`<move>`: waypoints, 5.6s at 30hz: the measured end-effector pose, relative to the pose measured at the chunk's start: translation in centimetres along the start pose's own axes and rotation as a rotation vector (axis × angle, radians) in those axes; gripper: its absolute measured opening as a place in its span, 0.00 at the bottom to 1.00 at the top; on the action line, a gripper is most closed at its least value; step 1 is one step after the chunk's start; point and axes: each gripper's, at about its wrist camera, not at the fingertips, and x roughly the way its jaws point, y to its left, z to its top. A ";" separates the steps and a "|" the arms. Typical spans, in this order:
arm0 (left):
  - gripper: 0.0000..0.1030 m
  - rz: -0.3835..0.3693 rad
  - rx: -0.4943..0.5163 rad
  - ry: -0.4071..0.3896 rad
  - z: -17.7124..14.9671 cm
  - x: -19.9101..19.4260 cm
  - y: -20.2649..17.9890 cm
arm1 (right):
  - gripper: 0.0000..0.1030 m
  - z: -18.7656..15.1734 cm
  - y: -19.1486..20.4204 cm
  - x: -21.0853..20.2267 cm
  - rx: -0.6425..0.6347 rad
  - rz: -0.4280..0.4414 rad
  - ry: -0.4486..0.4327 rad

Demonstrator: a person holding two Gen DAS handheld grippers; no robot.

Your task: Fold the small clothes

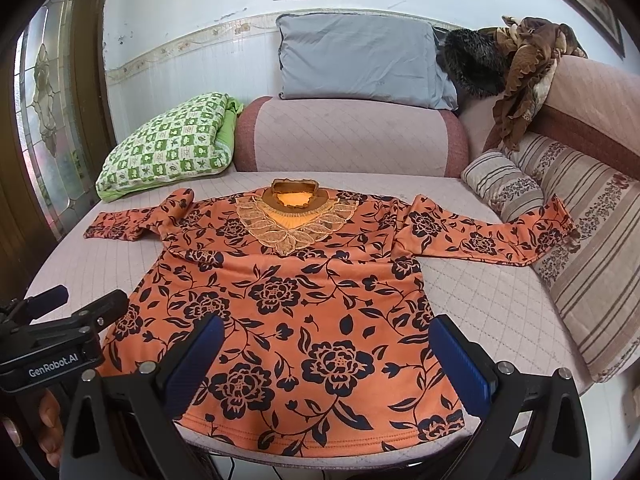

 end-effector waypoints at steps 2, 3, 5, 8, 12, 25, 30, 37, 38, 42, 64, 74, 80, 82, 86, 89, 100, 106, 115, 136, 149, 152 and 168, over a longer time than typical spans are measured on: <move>1.00 0.000 0.000 0.000 0.0 0.0 0.0 | 1.00 0.1 0.1 0.0 0.000 0.001 0.000; 1.00 0.000 -0.001 0.000 0.0 0.0 0.0 | 1.00 0.1 0.1 0.0 -0.001 -0.001 0.001; 1.00 0.000 0.002 0.000 0.0 0.0 0.0 | 1.00 0.1 0.0 0.0 0.001 0.003 0.001; 1.00 -0.001 0.001 -0.001 0.0 0.0 0.0 | 1.00 0.1 0.1 0.0 -0.001 0.002 0.001; 1.00 -0.002 0.001 -0.001 0.0 -0.1 0.0 | 1.00 0.2 0.1 0.0 -0.003 0.004 0.000; 1.00 0.000 0.002 -0.003 0.2 -0.2 0.2 | 1.00 0.5 0.4 -0.2 -0.007 0.005 -0.008; 1.00 -0.001 0.007 -0.001 0.0 -0.1 0.2 | 1.00 0.5 0.4 -0.2 -0.008 0.003 -0.008; 1.00 -0.001 0.007 0.001 0.0 -0.1 0.2 | 1.00 0.5 0.5 -0.2 -0.004 0.002 -0.012; 1.00 -0.001 0.007 0.001 0.0 -0.2 0.3 | 1.00 0.5 0.5 -0.2 -0.003 0.004 -0.013; 1.00 -0.002 0.006 0.001 0.1 -0.3 0.5 | 1.00 0.5 0.5 -0.2 -0.005 0.002 -0.013; 1.00 0.004 0.007 0.002 -0.3 -0.1 0.1 | 1.00 0.4 0.7 -0.2 -0.001 0.004 -0.012; 1.00 -0.008 -0.001 0.028 -0.5 1.2 0.7 | 1.00 0.2 -1.5 1.1 0.068 0.044 0.018; 1.00 0.052 0.007 0.122 -2.2 5.7 2.5 | 1.00 -1.2 -11.8 4.7 0.373 0.108 0.066; 1.00 0.072 0.029 0.156 -2.8 7.3 2.7 | 1.00 -1.8 -16.6 6.4 0.496 0.092 0.090; 1.00 0.075 0.067 0.195 -3.1 9.6 2.5 | 0.94 -0.9 -26.1 9.1 0.635 -0.031 0.075; 1.00 0.076 0.085 0.204 -2.7 10.9 2.1 | 0.87 3.1 -31.5 10.2 0.564 -0.195 -0.010; 1.00 0.050 0.100 0.145 0.3 15.5 2.0 | 0.60 11.0 -42.6 24.5 0.313 -0.721 0.186; 1.00 0.062 0.068 0.145 0.7 17.5 4.4 | 0.05 13.2 -41.3 27.4 0.302 -0.603 0.218; 1.00 0.028 -0.059 0.086 0.8 16.7 7.9 | 0.05 24.9 -19.9 22.3 0.155 -0.090 -0.063; 1.00 -0.056 -0.169 0.047 2.9 15.8 9.5 | 0.86 14.2 -3.9 29.9 0.159 0.325 0.176; 0.97 -0.282 -0.273 0.297 14.0 30.1 4.1 | 0.86 5.5 -17.2 24.3 0.403 0.277 0.053; 0.83 -0.225 -0.318 0.357 13.1 33.1 4.2 | 0.86 4.5 -18.0 24.8 0.431 0.287 0.051; 0.10 0.071 0.014 0.205 11.8 30.7 1.2 | 0.86 3.1 -19.5 25.1 0.507 0.303 0.067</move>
